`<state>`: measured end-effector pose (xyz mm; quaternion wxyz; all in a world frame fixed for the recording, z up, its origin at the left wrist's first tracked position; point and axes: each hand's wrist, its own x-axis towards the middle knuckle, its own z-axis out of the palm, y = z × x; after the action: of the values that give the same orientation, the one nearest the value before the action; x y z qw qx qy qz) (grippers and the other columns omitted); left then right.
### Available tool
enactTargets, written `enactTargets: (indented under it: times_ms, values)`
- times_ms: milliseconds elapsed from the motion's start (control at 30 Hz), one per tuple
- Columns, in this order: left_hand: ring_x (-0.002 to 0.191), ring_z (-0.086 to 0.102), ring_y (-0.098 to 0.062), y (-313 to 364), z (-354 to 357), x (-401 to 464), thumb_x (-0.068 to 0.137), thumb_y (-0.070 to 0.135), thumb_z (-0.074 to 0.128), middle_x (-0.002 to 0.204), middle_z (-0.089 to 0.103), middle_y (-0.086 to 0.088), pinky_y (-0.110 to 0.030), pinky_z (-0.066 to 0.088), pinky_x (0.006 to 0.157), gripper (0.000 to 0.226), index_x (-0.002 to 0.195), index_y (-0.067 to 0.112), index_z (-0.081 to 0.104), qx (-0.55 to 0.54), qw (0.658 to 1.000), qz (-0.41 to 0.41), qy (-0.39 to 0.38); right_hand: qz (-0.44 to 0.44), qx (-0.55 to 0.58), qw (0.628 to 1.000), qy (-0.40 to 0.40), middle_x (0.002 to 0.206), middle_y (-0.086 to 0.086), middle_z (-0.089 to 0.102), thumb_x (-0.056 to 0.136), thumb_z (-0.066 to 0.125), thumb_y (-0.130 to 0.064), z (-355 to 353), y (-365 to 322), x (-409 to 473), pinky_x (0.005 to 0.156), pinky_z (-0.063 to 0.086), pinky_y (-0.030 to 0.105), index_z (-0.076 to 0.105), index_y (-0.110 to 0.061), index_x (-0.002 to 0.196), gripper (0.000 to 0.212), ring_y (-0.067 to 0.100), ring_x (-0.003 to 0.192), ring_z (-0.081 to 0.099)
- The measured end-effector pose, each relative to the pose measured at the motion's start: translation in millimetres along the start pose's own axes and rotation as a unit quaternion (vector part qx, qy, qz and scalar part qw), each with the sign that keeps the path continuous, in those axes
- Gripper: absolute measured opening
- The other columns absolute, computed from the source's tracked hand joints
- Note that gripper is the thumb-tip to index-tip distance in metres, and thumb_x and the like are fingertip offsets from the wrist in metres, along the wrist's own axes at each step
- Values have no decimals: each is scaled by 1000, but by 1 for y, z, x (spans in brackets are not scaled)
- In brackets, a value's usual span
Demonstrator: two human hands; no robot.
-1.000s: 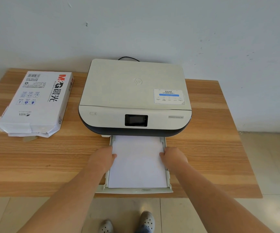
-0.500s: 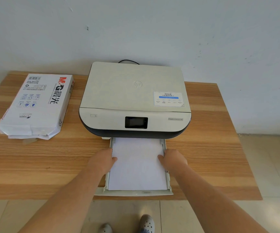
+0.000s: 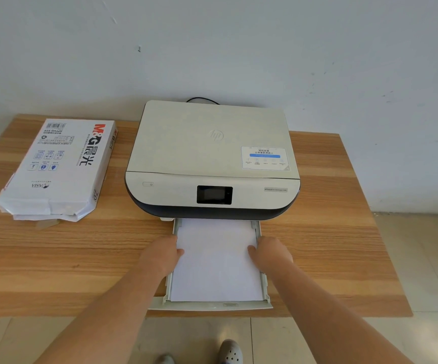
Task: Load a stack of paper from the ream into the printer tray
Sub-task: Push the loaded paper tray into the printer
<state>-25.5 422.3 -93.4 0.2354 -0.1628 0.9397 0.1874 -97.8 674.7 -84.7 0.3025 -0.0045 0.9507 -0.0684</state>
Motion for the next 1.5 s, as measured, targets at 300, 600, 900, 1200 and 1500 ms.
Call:
enactTargets:
  times_ms: [300,600,900,1200,1500]
  values:
    - [89,56,-16,1,0,-6,97,39,44,104,61,-4,-29,48,76,31,115,15,52,4,1000,8,0,2,6,1000,-7,93,1,53,96,39,-42,-1,2,-2,67,47,32,55,-13,117,39,21,82,55]
    - [87,57,-16,5,-9,-33,95,47,43,101,60,-2,-26,47,70,37,115,16,50,36,997,44,53,-63,33,997,-2,91,1,59,94,48,-44,-11,8,-21,65,48,29,56,-15,100,30,18,79,57]
    - [116,41,-14,-5,20,-67,89,57,44,127,46,6,-29,38,99,52,129,24,44,52,983,149,89,-194,48,978,60,108,-9,50,90,51,-54,23,22,-62,84,47,26,53,-26,110,34,12,97,52]
    - [133,29,-16,-14,34,-88,76,65,52,141,35,6,-37,22,111,76,138,25,37,84,975,197,55,-292,-75,950,82,156,-6,15,72,48,-74,50,28,-86,115,14,42,28,-39,140,80,21,143,10]
    - [142,13,-21,-17,46,-92,76,68,54,155,18,1,-44,13,117,87,146,26,23,135,973,177,63,-264,-111,956,68,161,-2,-6,75,46,-75,57,32,-83,118,-1,48,10,-38,148,89,25,147,-13]
